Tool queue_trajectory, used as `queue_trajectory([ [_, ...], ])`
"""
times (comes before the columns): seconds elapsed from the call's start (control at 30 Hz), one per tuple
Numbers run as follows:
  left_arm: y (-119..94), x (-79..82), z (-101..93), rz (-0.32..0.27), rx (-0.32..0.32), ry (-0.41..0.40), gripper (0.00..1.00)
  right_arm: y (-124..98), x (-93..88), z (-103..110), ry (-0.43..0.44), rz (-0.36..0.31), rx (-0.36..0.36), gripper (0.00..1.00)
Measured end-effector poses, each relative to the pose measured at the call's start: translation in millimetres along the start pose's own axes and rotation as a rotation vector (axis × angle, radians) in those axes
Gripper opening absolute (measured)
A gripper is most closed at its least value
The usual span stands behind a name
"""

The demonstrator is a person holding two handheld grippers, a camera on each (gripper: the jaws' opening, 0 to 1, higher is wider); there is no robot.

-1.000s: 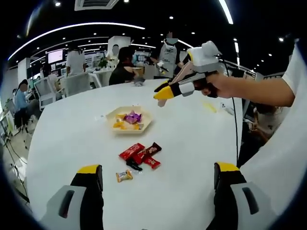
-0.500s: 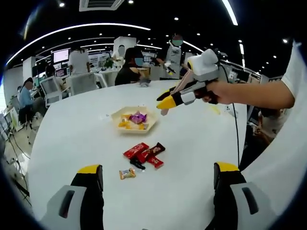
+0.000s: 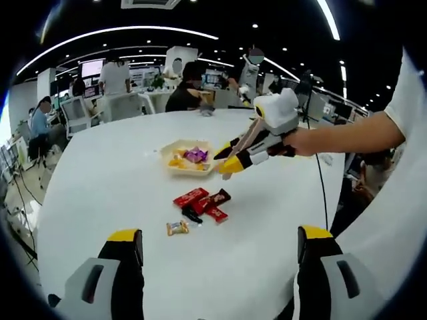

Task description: Place the target food into the container with the food tongs after gripping and lifting it, then release it inside without dropping or visibly crushing the food.

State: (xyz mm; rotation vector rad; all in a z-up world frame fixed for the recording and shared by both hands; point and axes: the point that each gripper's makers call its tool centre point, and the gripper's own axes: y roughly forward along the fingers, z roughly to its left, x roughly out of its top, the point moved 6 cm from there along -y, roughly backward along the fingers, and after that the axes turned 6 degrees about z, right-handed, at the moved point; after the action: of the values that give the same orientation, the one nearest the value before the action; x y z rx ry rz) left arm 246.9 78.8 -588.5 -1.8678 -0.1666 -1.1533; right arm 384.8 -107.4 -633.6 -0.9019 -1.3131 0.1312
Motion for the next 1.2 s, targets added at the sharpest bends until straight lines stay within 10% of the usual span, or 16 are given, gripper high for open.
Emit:
queue_trajectory([
  [0.6, 0.8, -23.7, -3.2, 0.039, 0.041, -0.109, 0.98, 39.4, -28.3, 10.1, -0.335, 0.072, 0.276, 0.27],
  [1.2, -0.2, -20.6, -0.7, 0.049, 0.065, -0.106, 0.98, 56.3, -38.8, 0.8, -0.305, 0.098, 0.304, 0.23],
])
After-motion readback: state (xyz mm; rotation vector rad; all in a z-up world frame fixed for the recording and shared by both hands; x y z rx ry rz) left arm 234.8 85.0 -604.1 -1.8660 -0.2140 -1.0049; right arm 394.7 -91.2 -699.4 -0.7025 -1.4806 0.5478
